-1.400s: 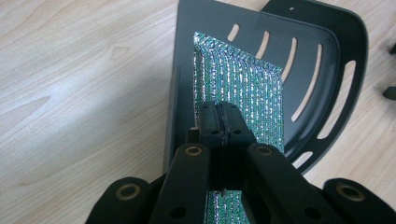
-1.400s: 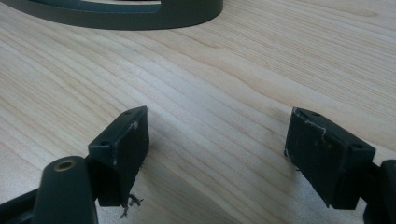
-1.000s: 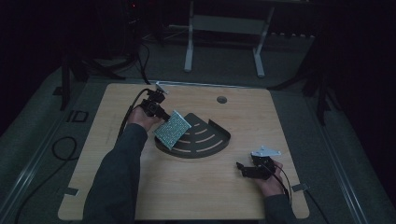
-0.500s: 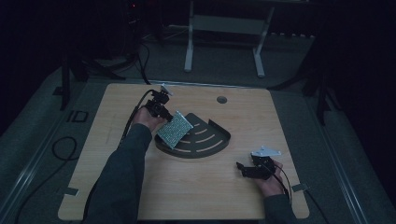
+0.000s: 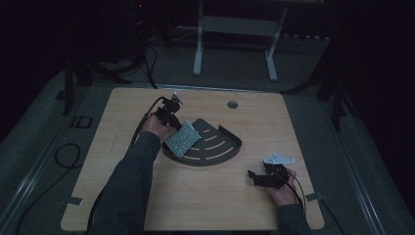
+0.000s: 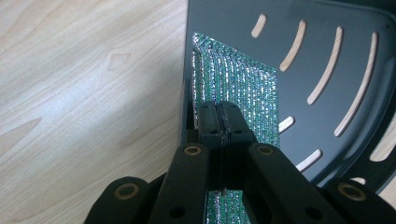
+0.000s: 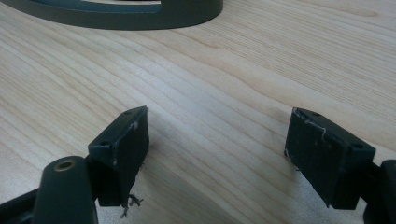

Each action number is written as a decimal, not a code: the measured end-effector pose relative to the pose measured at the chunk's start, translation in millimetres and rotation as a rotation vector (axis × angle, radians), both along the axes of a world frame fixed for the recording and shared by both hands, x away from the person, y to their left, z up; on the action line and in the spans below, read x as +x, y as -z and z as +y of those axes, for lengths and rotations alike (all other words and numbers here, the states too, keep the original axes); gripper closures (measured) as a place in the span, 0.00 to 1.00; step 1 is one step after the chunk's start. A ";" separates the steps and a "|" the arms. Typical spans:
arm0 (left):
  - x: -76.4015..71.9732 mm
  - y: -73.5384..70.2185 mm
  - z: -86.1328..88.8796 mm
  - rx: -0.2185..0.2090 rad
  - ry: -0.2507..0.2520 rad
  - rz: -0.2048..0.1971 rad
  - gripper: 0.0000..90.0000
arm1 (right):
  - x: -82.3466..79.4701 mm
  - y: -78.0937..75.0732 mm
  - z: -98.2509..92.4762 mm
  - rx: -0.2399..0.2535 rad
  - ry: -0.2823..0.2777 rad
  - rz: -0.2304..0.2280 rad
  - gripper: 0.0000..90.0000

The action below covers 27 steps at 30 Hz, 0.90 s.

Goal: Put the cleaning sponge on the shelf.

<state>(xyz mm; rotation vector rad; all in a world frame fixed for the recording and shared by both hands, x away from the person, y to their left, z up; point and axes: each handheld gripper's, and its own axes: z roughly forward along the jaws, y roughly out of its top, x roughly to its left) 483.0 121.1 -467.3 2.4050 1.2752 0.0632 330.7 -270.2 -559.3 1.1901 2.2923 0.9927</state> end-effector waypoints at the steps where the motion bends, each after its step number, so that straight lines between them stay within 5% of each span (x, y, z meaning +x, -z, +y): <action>1: -0.1 0.9 -0.7 0.005 0.005 0.000 0.99 | 0.0 0.0 0.0 0.000 0.000 0.000 0.23; 21: -1.0 2.9 3.6 0.027 -0.001 0.000 0.99 | 0.0 0.0 0.0 0.000 0.000 0.000 0.23; 27: -4.1 -1.8 10.7 0.022 -0.013 -0.022 0.84 | 0.0 0.0 0.0 0.000 0.000 0.000 0.23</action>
